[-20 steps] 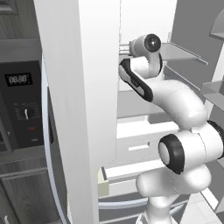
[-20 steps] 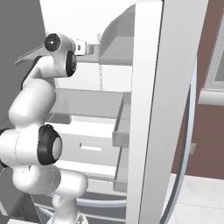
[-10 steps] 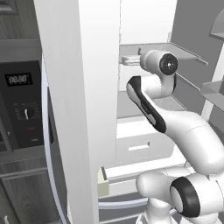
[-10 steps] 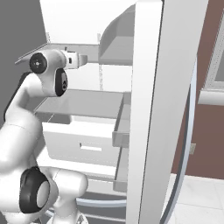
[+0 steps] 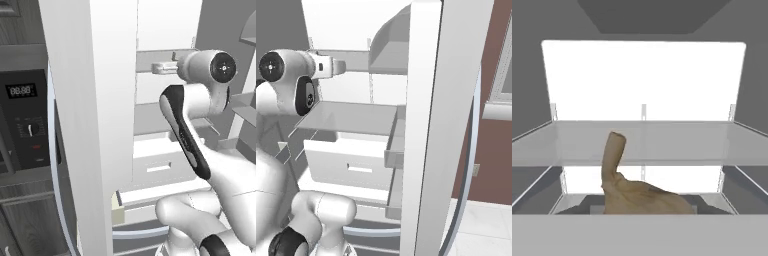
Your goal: Grab the garlic and lemon from the fridge, place them in the blender, close the lid, and turn on the blender to create a marinade.
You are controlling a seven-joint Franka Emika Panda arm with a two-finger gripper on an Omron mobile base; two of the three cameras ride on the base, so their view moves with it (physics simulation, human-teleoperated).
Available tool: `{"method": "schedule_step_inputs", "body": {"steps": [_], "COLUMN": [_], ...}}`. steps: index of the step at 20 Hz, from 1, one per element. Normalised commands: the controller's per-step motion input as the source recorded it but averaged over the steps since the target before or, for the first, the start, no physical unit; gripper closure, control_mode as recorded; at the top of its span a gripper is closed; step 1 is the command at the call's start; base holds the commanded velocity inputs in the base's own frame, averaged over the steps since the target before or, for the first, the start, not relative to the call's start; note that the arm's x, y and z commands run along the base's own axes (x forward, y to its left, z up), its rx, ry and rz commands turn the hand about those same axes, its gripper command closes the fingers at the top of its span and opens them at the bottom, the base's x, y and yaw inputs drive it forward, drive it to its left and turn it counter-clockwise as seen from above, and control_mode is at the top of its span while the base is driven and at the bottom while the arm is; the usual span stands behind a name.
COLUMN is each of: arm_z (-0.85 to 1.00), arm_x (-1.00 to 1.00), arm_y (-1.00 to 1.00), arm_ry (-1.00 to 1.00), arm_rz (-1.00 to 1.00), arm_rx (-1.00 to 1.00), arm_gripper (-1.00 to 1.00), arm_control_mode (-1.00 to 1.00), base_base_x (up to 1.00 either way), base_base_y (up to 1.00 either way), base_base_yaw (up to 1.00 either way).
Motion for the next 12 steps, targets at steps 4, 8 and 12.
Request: {"method": "schedule_step_inputs", "body": {"steps": [4,8,12], "arm_z": [-0.12,-0.43,-0.49], "arm_x": [-1.00,-1.00,-1.00], "arm_y": [0.00,0.00,0.00], "arm_ry": [0.06,0.00,0.02], "arm_rz": [0.00,0.00,0.00], "arm_rx": [0.00,0.00,0.00], "arm_gripper": [1.00,1.00,1.00], "arm_control_mode": [-1.00,-1.00,-1.00], "base_base_x": [0.00,0.00,0.00], "base_base_y": [0.00,0.00,0.00], "base_base_yaw": [0.00,0.00,0.00]}}
